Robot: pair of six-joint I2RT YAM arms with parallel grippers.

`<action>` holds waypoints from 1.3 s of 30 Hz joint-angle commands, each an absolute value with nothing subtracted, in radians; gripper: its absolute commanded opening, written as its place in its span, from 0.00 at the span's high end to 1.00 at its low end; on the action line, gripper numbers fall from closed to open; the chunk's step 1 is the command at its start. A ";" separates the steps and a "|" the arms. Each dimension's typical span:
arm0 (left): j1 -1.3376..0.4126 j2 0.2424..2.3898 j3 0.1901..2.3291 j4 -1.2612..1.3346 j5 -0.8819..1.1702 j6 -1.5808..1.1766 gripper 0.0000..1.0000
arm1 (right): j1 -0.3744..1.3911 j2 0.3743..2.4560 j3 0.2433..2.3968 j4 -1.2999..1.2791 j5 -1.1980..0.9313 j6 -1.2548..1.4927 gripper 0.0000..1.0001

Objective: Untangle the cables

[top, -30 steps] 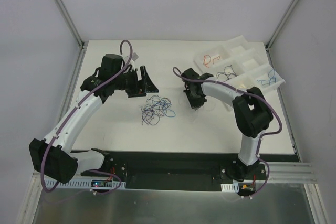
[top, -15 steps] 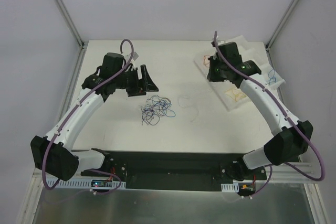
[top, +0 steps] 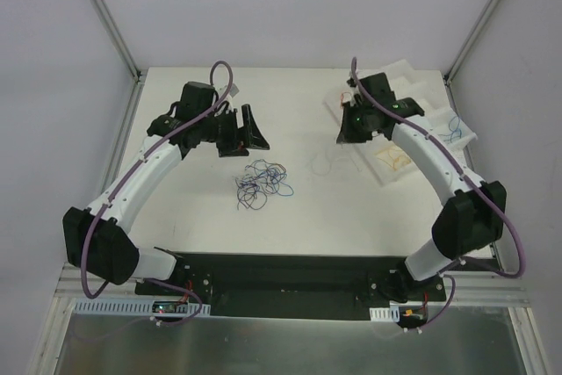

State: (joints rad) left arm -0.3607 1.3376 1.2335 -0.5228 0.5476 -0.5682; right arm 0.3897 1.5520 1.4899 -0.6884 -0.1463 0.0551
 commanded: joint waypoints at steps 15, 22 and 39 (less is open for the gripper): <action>-0.374 1.418 1.362 -0.526 0.660 -0.534 0.26 | 0.445 1.822 1.433 -0.715 -0.100 -0.003 0.52; -0.374 1.358 1.283 -0.528 0.630 -0.564 0.26 | 0.463 1.902 1.489 -0.704 -0.104 0.078 0.25; -0.379 1.209 1.184 -0.529 0.568 -0.611 0.25 | 0.535 1.994 1.552 -0.595 -0.028 0.092 0.08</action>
